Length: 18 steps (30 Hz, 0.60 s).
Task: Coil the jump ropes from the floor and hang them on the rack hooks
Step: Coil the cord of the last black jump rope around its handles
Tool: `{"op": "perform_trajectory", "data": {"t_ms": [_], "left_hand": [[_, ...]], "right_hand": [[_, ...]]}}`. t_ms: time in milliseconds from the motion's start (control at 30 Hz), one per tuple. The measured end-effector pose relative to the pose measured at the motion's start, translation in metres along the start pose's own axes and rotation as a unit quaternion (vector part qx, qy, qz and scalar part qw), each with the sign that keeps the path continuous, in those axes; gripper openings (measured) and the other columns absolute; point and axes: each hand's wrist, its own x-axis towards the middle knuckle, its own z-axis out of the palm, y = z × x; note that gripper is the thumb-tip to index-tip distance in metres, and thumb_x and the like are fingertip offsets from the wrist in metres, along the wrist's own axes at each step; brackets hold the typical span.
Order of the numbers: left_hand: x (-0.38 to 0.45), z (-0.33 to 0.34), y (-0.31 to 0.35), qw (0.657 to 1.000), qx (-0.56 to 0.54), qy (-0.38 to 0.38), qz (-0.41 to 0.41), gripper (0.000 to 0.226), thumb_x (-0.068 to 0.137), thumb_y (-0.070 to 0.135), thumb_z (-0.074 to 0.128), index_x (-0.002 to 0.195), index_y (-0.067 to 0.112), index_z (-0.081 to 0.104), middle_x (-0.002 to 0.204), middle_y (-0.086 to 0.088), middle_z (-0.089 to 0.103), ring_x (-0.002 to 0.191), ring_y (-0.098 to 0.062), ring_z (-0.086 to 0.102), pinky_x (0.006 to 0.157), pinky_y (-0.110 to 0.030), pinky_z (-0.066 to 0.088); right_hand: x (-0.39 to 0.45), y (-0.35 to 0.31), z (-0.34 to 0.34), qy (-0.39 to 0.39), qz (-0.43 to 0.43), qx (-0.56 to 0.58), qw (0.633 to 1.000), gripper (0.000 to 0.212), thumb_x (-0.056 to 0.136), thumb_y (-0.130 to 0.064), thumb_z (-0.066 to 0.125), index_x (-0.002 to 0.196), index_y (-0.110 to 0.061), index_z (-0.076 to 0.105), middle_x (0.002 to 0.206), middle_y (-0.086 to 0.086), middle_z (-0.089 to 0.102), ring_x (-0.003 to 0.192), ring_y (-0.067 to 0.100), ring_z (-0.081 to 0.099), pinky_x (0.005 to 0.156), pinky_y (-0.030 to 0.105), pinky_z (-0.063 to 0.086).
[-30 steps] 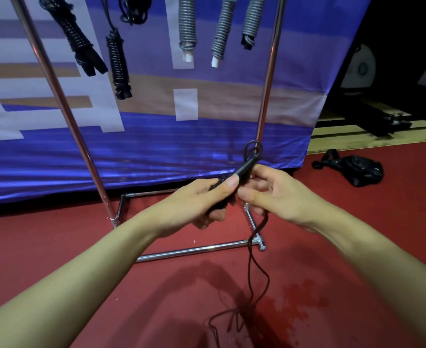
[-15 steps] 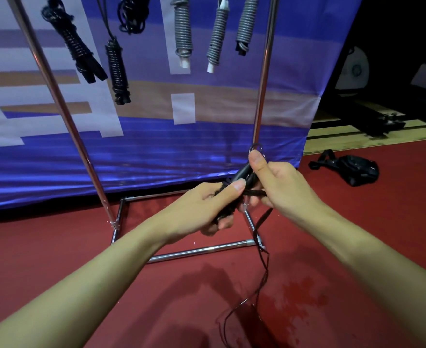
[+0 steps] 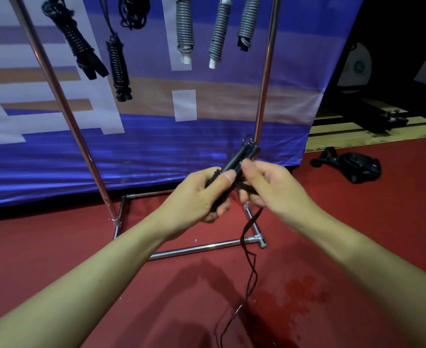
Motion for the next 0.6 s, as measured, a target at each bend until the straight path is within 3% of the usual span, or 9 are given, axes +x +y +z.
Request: {"op": "perform_trajectory", "data": {"t_ms": [67,133,233,333,433,500,533,600], "left_hand": [[0.0,-0.004,0.003,1.0,0.009,0.002,0.0,0.051,0.109,0.039,0.044,0.106,-0.011,0.053,0.06,-0.01,0.052,0.042,-0.017,0.032,0.044,-0.024,0.028],[0.0,-0.008,0.004,0.999,0.044,-0.009,0.003,0.051,0.109,0.041,0.044,0.102,-0.009,0.056,0.061,-0.008,0.058,0.043,-0.018,0.038,0.047,-0.027,0.033],[-0.004,-0.009,0.005,0.997,0.059,-0.054,0.006,0.042,0.109,0.038,0.044,0.094,0.003,0.062,0.069,-0.01,0.07,0.048,-0.017,0.048,0.054,-0.025,0.042],[-0.007,-0.007,0.007,0.995,0.025,-0.093,-0.005,0.031,0.109,0.032,0.044,0.091,0.013,0.061,0.075,-0.014,0.074,0.05,-0.015,0.053,0.056,-0.025,0.048],[-0.009,-0.006,0.007,0.991,0.022,-0.129,-0.01,0.03,0.106,0.036,0.044,0.091,0.014,0.058,0.075,-0.013,0.075,0.049,-0.013,0.052,0.056,-0.022,0.046],[-0.009,-0.008,0.007,0.991,0.015,-0.134,-0.014,0.035,0.105,0.037,0.043,0.086,0.012,0.058,0.07,-0.009,0.073,0.048,-0.013,0.05,0.055,-0.02,0.043],[-0.008,-0.009,0.007,0.99,0.017,-0.138,-0.018,0.037,0.104,0.038,0.043,0.084,0.012,0.059,0.068,-0.009,0.073,0.047,-0.013,0.049,0.054,-0.02,0.041],[-0.008,-0.009,0.005,0.984,0.025,-0.172,-0.028,0.039,0.103,0.04,0.044,0.086,0.011,0.063,0.069,-0.01,0.073,0.046,-0.013,0.047,0.053,-0.023,0.039]], "right_hand": [[0.0,0.001,-0.007,-0.061,-0.02,-0.011,0.998,0.035,0.096,-0.042,0.053,0.107,-0.01,0.061,0.064,0.004,0.061,0.048,0.01,0.036,0.048,0.019,0.031],[-0.001,0.001,-0.016,-0.116,-0.027,-0.059,0.991,0.014,0.1,-0.027,0.059,0.111,-0.018,0.057,0.069,0.006,0.067,0.055,0.014,0.048,0.057,0.023,0.042],[-0.003,0.002,-0.035,-0.189,0.02,-0.106,0.976,0.022,0.102,-0.01,0.058,0.123,-0.009,0.051,0.085,0.009,0.076,0.075,0.019,0.069,0.075,0.031,0.056],[-0.001,0.003,-0.045,-0.233,0.003,-0.251,0.939,0.012,0.1,-0.021,0.064,0.11,-0.014,0.067,0.099,0.0,0.077,0.096,0.015,0.072,0.091,0.035,0.056],[0.004,0.005,-0.046,-0.201,-0.118,-0.374,0.898,0.011,0.092,-0.035,0.073,0.093,-0.026,0.079,0.104,-0.017,0.068,0.108,-0.012,0.056,0.098,0.015,0.043],[0.005,0.002,-0.046,-0.208,-0.068,-0.338,0.915,0.007,0.095,-0.027,0.072,0.098,-0.027,0.079,0.093,-0.016,0.075,0.093,-0.012,0.064,0.09,0.017,0.048],[0.006,0.002,-0.046,-0.222,-0.018,-0.296,0.929,0.01,0.098,-0.022,0.069,0.099,-0.029,0.076,0.088,-0.012,0.077,0.087,-0.002,0.071,0.086,0.025,0.054],[0.003,0.004,-0.045,-0.239,0.025,-0.193,0.951,0.015,0.097,-0.011,0.069,0.106,-0.021,0.073,0.095,0.0,0.079,0.092,0.019,0.075,0.087,0.043,0.06]]}}
